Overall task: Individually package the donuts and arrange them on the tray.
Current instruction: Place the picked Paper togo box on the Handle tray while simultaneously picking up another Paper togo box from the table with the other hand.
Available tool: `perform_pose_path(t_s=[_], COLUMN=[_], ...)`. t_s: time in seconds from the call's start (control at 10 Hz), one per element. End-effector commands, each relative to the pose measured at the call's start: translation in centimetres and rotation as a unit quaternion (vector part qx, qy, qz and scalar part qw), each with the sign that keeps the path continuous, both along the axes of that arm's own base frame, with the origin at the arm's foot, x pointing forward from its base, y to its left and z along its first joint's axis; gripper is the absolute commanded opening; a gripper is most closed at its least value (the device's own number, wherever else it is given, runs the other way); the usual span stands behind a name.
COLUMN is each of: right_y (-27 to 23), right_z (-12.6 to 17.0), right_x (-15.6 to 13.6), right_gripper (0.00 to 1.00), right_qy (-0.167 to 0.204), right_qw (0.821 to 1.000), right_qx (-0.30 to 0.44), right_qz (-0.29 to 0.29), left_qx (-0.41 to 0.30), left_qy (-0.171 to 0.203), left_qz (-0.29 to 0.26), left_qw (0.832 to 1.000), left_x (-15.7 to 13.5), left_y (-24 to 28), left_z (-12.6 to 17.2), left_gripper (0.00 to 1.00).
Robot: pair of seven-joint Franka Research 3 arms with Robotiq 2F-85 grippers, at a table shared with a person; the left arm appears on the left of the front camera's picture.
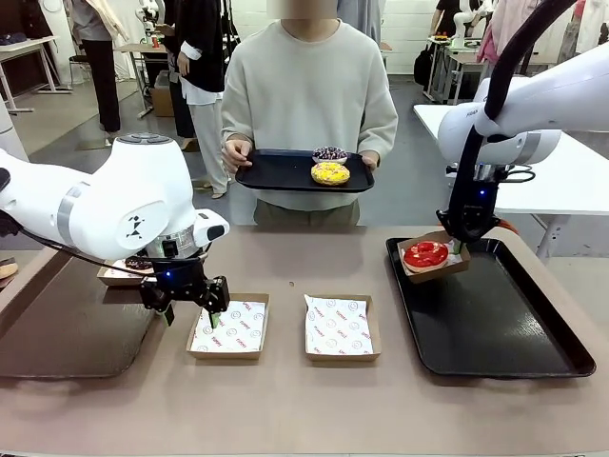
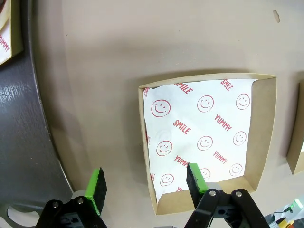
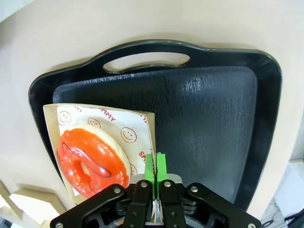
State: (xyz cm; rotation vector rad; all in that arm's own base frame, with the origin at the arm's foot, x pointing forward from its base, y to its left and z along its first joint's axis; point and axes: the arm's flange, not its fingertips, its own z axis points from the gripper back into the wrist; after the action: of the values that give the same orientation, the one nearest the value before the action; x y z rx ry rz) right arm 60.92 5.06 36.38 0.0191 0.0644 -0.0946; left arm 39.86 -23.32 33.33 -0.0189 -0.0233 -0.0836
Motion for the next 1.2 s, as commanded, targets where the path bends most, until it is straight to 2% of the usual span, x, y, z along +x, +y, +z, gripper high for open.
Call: perform_pose_path(t_s=[0.0, 0.4, 0.9, 1.0, 1.1], right_y=[0.5, 0.6, 0.7, 0.7, 0.7], right_z=[-0.1, -0.5, -0.7, -0.7, -0.7], right_x=[1.1, 1.5, 1.5, 1.5, 1.5], right_gripper=[0.02, 0.02, 0.02, 0.11, 0.60], right_qy=[0.009, 0.002, 0.000, 0.002, 0.003], right_qw=[1.000, 1.000, 1.000, 1.000, 1.000], right_qx=[-0.003, 0.009, 0.016, 0.018, 0.020], right_qz=[-0.004, -0.007, -0.002, 0.000, 0.004], left_qx=[0.021, 0.023, 0.011, 0.009, 0.008], left_qy=[0.002, 0.008, -0.005, -0.008, -0.003], left_qz=[0.012, 0.014, 0.034, 0.041, 0.040], left_qw=[1.000, 1.000, 0.999, 0.999, 0.999], left_x=[0.4, 0.8, 1.8, 2.1, 2.3], left_y=[-1.0, -1.0, -0.4, -0.2, -0.1], left_z=[-0.2, -0.7, -1.2, -1.3, -1.5], left_gripper=[0.89, 0.89, 0.89, 0.89, 0.29])
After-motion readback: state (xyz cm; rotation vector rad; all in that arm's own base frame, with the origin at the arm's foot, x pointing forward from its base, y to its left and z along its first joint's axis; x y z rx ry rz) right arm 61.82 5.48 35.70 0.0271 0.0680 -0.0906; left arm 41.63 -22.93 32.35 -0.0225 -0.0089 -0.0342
